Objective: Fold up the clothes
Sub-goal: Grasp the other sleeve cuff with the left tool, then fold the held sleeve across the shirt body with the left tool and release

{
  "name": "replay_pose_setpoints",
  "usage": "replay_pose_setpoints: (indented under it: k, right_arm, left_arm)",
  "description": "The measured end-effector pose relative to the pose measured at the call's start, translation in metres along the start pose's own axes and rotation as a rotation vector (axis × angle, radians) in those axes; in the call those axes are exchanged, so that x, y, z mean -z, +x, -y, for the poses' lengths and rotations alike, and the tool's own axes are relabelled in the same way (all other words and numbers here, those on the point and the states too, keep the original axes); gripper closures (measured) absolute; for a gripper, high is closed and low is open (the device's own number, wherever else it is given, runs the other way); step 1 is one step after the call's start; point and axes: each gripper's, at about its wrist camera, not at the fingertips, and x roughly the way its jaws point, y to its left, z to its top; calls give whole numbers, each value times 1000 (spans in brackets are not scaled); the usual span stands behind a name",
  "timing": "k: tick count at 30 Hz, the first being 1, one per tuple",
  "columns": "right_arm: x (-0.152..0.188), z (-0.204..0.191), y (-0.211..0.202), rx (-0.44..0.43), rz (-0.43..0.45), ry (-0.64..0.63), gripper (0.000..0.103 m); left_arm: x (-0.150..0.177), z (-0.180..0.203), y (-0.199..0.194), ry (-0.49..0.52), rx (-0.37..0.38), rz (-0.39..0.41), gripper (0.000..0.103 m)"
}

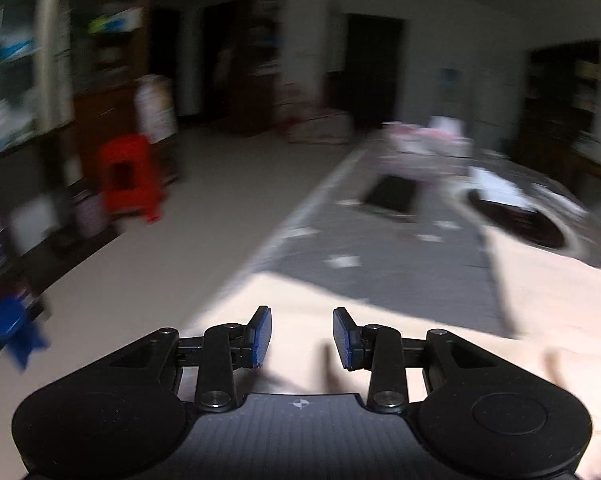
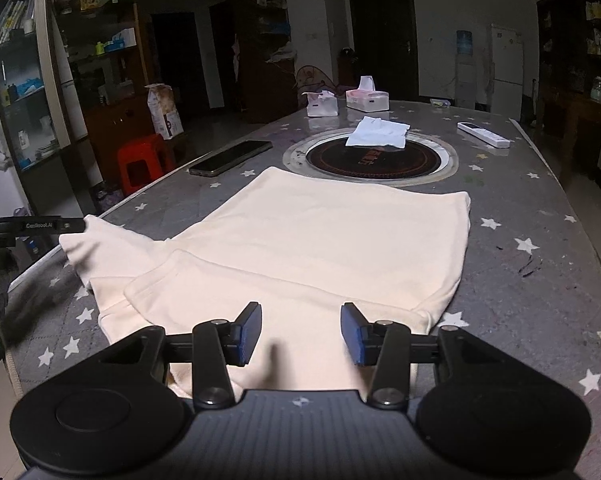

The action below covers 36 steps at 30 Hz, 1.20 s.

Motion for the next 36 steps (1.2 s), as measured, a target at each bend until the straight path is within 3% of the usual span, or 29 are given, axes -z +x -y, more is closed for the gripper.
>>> replay_pose_setpoints:
  k: [3, 11, 14, 16, 17, 25, 30, 36]
  right_arm:
    - [1, -1, -1, -1, 0, 3, 59]
    - [3, -4, -5, -3, 1, 12, 59]
    - [4, -3, -7, 1, 3, 15, 59]
    - [5, -3, -9, 2, 7, 21, 59]
    - [5, -2, -10, 3, 9, 24, 59]
    - [7, 0, -19, 2, 36, 37, 59]
    - [7, 5, -26, 7, 54, 59, 59]
    - [12, 15, -33, 22, 70, 90, 59]
  left_arm:
    - [1, -19, 8, -62, -71, -29, 66]
    - [2, -34, 25, -116, -70, -50, 67]
    - [3, -33, 27, -95, -57, -36, 80]
    - [0, -34, 25, -101, -44, -23, 95]
    - [-2, -35, 24, -106, -33, -13, 95]
    - [-37, -6, -14, -112, 186, 104, 98]
    - [-60, 46, -41, -55, 381, 168, 98]
    - [-68, 107, -66, -5, 623, 184, 98]
